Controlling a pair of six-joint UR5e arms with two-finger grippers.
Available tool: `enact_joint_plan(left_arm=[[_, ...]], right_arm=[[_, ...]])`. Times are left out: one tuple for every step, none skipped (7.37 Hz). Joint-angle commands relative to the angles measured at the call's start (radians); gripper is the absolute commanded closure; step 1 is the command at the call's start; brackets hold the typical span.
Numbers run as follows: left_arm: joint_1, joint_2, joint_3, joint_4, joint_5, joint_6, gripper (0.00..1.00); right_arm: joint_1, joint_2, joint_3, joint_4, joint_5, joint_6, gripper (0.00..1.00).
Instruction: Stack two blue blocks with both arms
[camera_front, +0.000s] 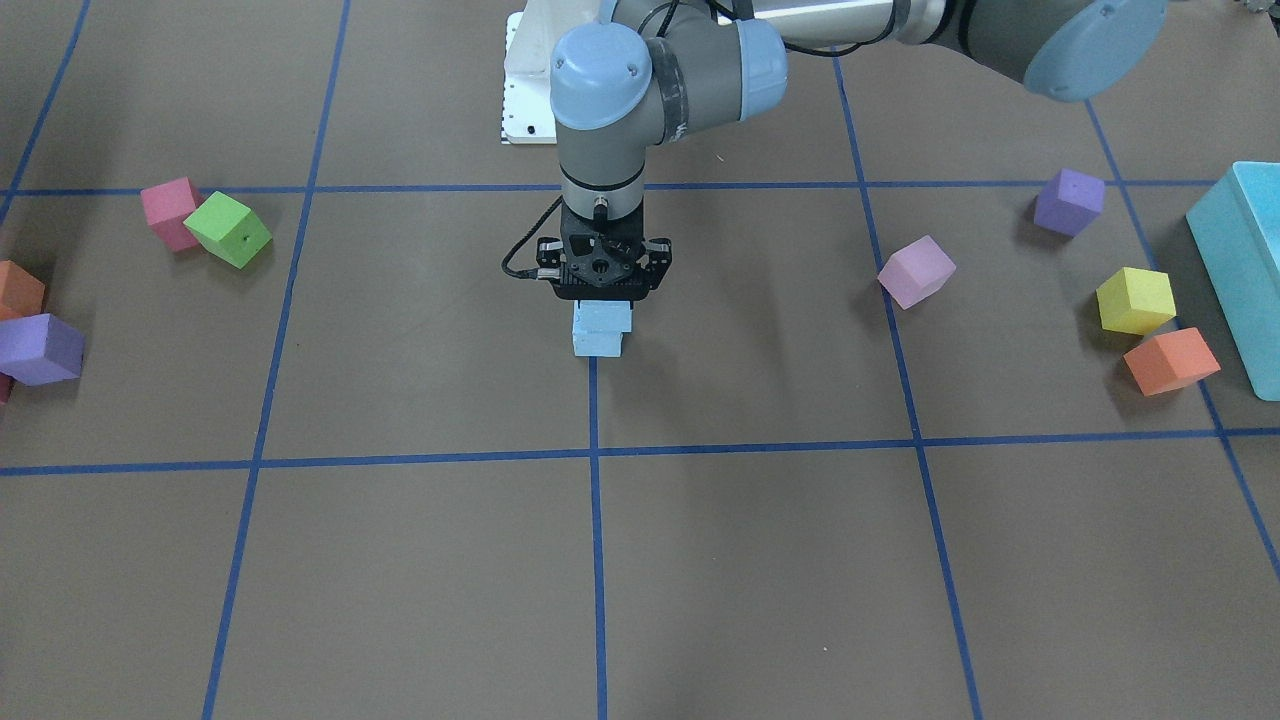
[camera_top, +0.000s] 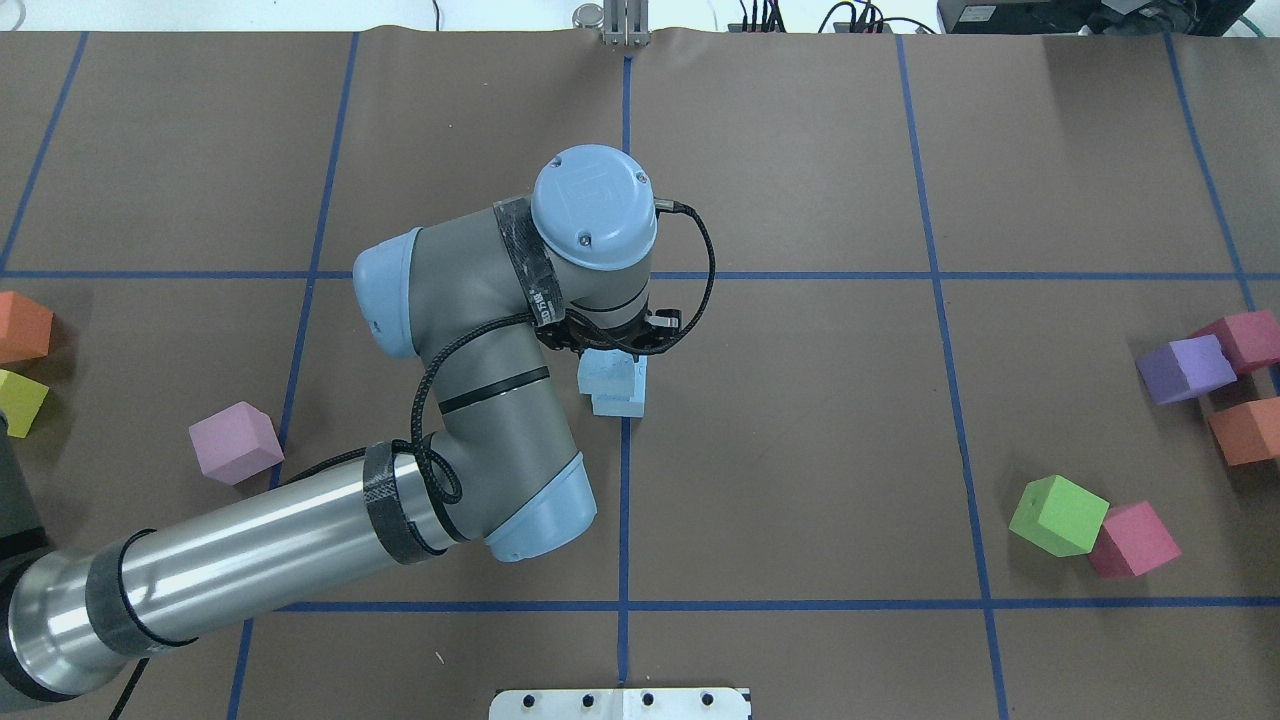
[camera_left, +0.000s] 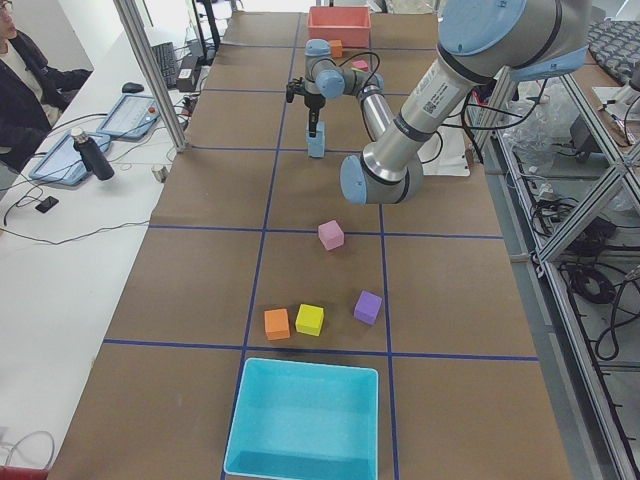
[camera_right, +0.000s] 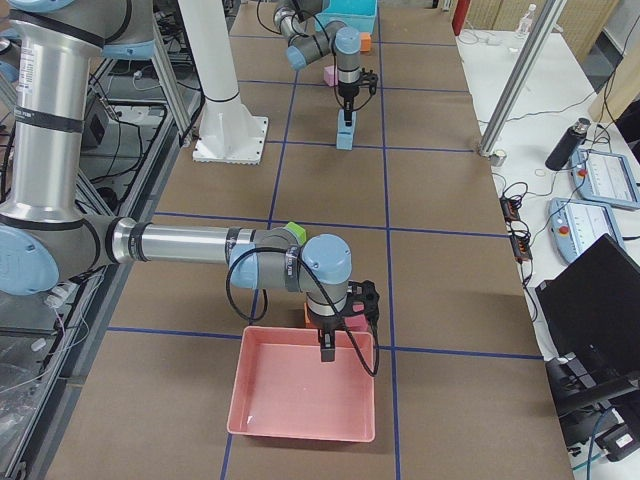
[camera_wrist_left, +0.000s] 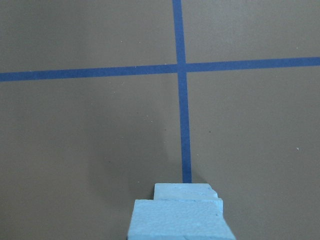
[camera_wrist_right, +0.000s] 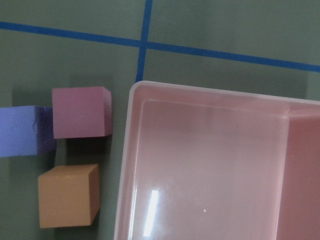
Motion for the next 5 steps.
enact_joint_plan(left_arm=[[0.0, -0.002, 0.006, -0.006, -0.002, -0.021, 0.72], [0.0, -0.002, 0.007, -0.007, -0.002, -0.034, 0.72], [0.001, -0.002, 0.016, -0.014, -0.002, -0.045, 0.65], [0.001, -0.002, 0.033, -0.042, -0.001, -0.045, 0.55], [0.001, -0.002, 0.055, -0.077, -0.001, -0.047, 0.46]], right_arm=[[0.0, 0.0, 0.0, 0.0, 0.0, 0.0, 0.0], [0.0, 0.0, 0.0, -0.001, 0.0, 0.0, 0.0], [0.0, 0.0, 0.0, -0.001, 0.0, 0.0, 0.0], [0.0, 0.0, 0.0, -0.001, 0.0, 0.0, 0.0], [0.0, 0.0, 0.0, -0.001, 0.0, 0.0, 0.0]])
